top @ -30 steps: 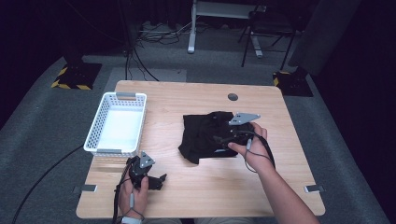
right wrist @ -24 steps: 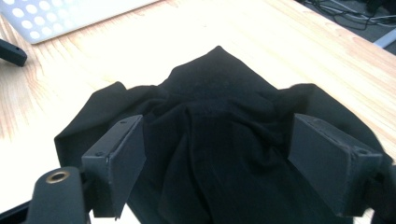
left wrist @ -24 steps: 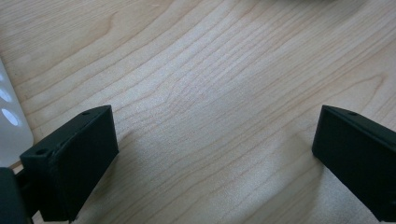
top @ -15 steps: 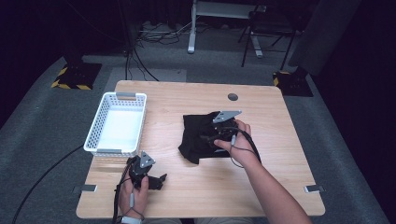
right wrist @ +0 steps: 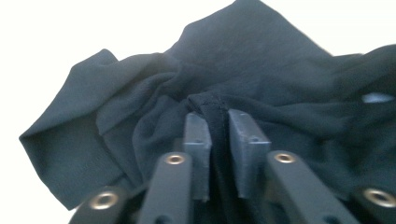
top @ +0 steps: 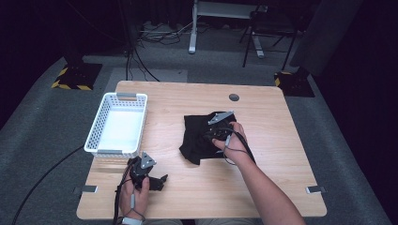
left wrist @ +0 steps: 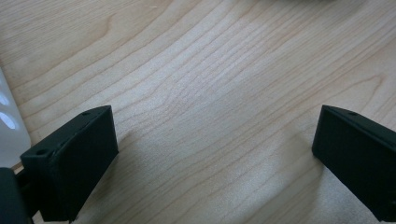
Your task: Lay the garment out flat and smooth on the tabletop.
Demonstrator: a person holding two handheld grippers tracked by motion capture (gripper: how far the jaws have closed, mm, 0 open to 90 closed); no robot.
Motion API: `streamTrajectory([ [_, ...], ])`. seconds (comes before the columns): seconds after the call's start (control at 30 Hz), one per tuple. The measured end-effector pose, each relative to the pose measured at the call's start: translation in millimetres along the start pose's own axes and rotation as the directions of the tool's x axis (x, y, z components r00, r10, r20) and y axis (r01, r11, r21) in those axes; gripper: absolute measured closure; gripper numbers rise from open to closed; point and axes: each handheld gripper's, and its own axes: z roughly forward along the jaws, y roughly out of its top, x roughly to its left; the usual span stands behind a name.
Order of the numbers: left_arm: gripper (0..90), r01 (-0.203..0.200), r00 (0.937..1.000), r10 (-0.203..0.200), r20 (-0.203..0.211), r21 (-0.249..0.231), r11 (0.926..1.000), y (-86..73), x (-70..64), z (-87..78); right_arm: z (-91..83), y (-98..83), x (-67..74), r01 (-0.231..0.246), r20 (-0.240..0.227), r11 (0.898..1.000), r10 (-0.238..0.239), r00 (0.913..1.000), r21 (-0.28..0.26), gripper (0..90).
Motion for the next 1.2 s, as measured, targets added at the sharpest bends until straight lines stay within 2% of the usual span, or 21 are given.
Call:
streamTrajectory([
  [0.07, 0.1, -0.002, 1.0, 0.002, 0.001, 0.001, 1.0, 0.1, 0.0, 0.0, -8.5, 2.0, 1.7, 0.01, 0.029, 1.0, -0.01, 0.9995, -0.013, 82.8],
  [0.13, 0.1, -0.002, 1.0, 0.002, 0.001, 0.001, 1.0, 0.1, 0.0, 0.0, -18.3, 2.9, 1.4, -0.002, 0.047, 0.999, 0.004, 0.9989, -0.042, 83.5],
  [0.33, 0.1, -0.003, 1.0, 0.003, 0.001, 0.001, 1.0, 0.0, -0.3, -0.1, -53.7, -1.2, -9.1, -0.034, 0.059, 0.991, 0.042, 0.9974, -0.128, 87.0],
  [0.5, 0.1, -0.002, 1.0, 0.002, 0.001, 0.001, 1.0, 0.0, -0.4, -0.1, -81.3, -9.9, -20.7, -0.06, 0.091, 0.985, 0.075, 0.993, -0.163, 88.1],
  [0.63, 0.1, -0.002, 1.0, 0.002, 0.002, 0.001, 1.0, 0.1, -0.2, -0.1, -94.0, -15.2, -24.5, -0.067, 0.105, 0.981, 0.087, 0.9906, -0.182, 88.2],
  [0.8, 0.0, -0.002, 1.0, 0.002, 0.003, 0.002, 1.0, 0.1, -0.1, 0.0, -101.3, -18.0, -21.1, -0.078, 0.079, 0.975, 0.096, 0.9922, -0.208, 88.2],
  [0.87, 0.0, -0.002, 1.0, 0.002, 0.003, 0.001, 1.0, 0.1, -0.1, 0.0, -97.1, -16.0, -12.9, -0.064, 0.055, 0.977, 0.077, 0.9955, -0.204, 88.2],
  [0.93, 0.0, -0.002, 1.0, 0.002, 0.003, 0.002, 1.0, 0.1, -0.1, 0.0, -86.7, -12.2, -1.5, -0.041, 0.007, 0.98, 0.043, 0.9991, -0.197, 87.5],
  [0.97, 0.1, -0.002, 1.0, 0.002, 0.003, 0.002, 1.0, 0.1, -0.1, 0.0, -79.7, -9.8, 4.5, -0.021, -0.024, 0.982, 0.017, 0.9996, -0.189, 83.8],
  [1.0, 0.1, -0.001, 1.0, 0.001, 0.002, 0.001, 1.0, 0.1, -0.2, 0.0, -71.4, -7.4, 9.3, -0.009, -0.069, 0.984, -0.003, 0.9976, -0.176, 72.6],
  [1.03, 0.1, -0.001, 1.0, 0.001, 0.002, 0.001, 1.0, 0.1, -0.2, 0.0, -61.2, -5.3, 12.4, -0.013, -0.135, 0.987, -0.009, 0.9907, -0.159, 59.5],
  [1.07, 0.1, -0.001, 1.0, 0.001, 0.002, 0.001, 1.0, 0.1, -0.2, 0.0, -53.3, -3.2, 15.3, -0.013, -0.149, 0.988, -0.01, 0.9887, -0.151, 48.9],
  [1.1, 0.1, -0.002, 1.0, 0.002, 0.002, 0.002, 1.0, 0.1, -0.2, 0.0, -47.5, -1.4, 17.7, 0.016, -0.106, 0.987, -0.033, 0.9938, -0.158, 37.6],
  [1.13, 0.1, -0.002, 1.0, 0.002, 0.003, 0.002, 1.0, 0.1, -0.1, 0.0, -42.6, 0.3, 19.2, 0.044, -0.057, 0.987, -0.053, 0.997, -0.153, 31.2],
  [1.2, 0.1, -0.002, 1.0, 0.002, 0.002, 0.001, 1.0, 0.1, -0.1, 0.0, -33.3, 2.5, 20.2, 0.063, -0.007, 0.991, -0.065, 0.9979, -0.119, 26.6],
])
